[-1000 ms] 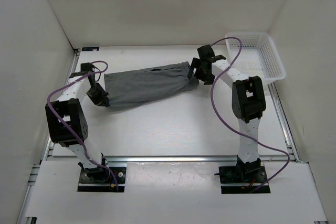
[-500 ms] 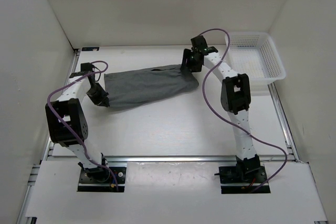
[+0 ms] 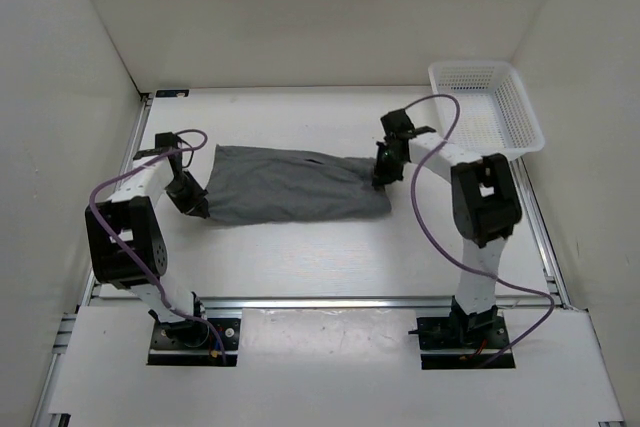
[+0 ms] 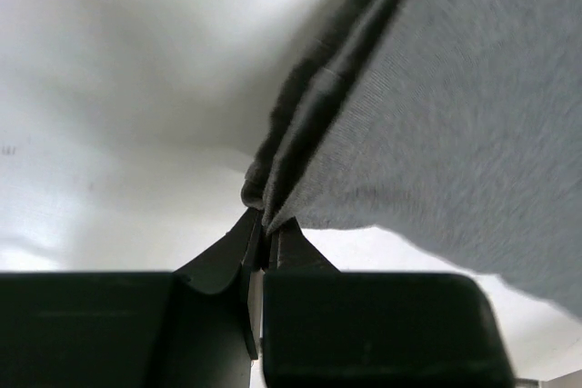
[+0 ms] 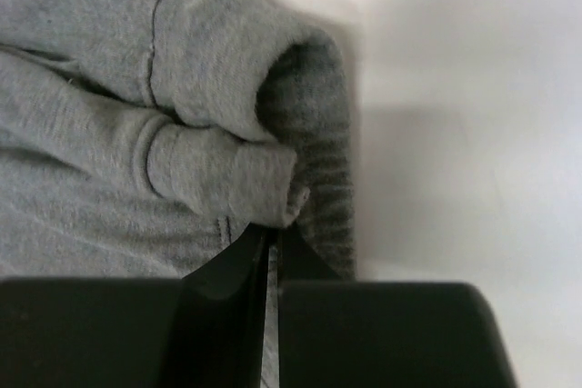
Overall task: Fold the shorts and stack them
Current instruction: Fold the shorts
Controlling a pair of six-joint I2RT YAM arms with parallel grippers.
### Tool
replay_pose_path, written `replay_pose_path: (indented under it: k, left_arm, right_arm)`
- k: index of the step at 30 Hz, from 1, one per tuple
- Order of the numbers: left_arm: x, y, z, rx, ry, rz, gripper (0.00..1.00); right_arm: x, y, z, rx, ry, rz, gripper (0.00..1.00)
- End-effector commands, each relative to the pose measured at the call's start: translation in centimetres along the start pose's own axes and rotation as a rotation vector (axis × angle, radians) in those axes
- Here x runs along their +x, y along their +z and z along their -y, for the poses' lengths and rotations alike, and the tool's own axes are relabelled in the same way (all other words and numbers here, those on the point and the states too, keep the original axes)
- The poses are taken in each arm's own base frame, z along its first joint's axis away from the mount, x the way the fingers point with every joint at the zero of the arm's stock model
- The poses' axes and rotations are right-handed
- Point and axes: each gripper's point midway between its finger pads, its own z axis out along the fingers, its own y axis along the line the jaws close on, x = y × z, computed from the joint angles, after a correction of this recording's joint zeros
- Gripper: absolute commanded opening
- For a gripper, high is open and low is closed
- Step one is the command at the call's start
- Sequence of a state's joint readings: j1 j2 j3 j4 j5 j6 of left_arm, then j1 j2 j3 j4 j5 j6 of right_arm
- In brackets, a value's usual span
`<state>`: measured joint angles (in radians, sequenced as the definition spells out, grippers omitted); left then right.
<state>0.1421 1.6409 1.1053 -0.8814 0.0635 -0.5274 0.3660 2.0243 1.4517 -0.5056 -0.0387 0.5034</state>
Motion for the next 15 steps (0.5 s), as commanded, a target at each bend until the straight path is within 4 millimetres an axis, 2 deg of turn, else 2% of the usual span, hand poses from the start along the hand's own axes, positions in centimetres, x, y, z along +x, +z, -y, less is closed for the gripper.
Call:
replay_pose_path:
  k: [1,2,3,5,8,10,11,15]
  left_arm:
    - [0.8,-2.2,-0.2,0.048,0.016,0.049,0.1]
    - [1.0,-2.3,-0.3,0.049,0.017,0.05,0.1]
    - [1.1,-2.6,0.0,0.057,0.028,0.06,0.1]
    - [1.6,-2.7,0.4,0.065,0.043,0.044,0.1]
    - [1.4,-3.1,1.1,0.085,0.053,0.052,0.1]
    - [1.2,-3.1,1.2,0.084,0.064,0.053,0.1]
    - [1.2,-3.1,1.2,0.084,0.064,0.053,0.1]
    - [0.9,-3.3,1.4,0.09,0.074,0.062,0.1]
  right_arm:
    - [3.7,-3.6,1.9,0.055,0.021,-0.007,0.0]
    - [5.4,-3.8,2.8,0.069,0.023,-0.032,0.02]
    - [5.6,-4.3,3.2,0.078,0.023,-0.02,0.09]
    - [5.1,-6.2,3.4,0.089,0.019,0.036,0.15]
    - [4.6,-7.7,3.1,0.092,-0.012,0.071,0.38]
    - [3.3,-8.4,2.9,0.099,-0.027,0.106,0.5]
    - [3.1,-8.2,2.8,0.102,-0.044,0.102,0.54]
    - [2.1,-6.2,2.2,0.115,-0.07,0.07,0.54]
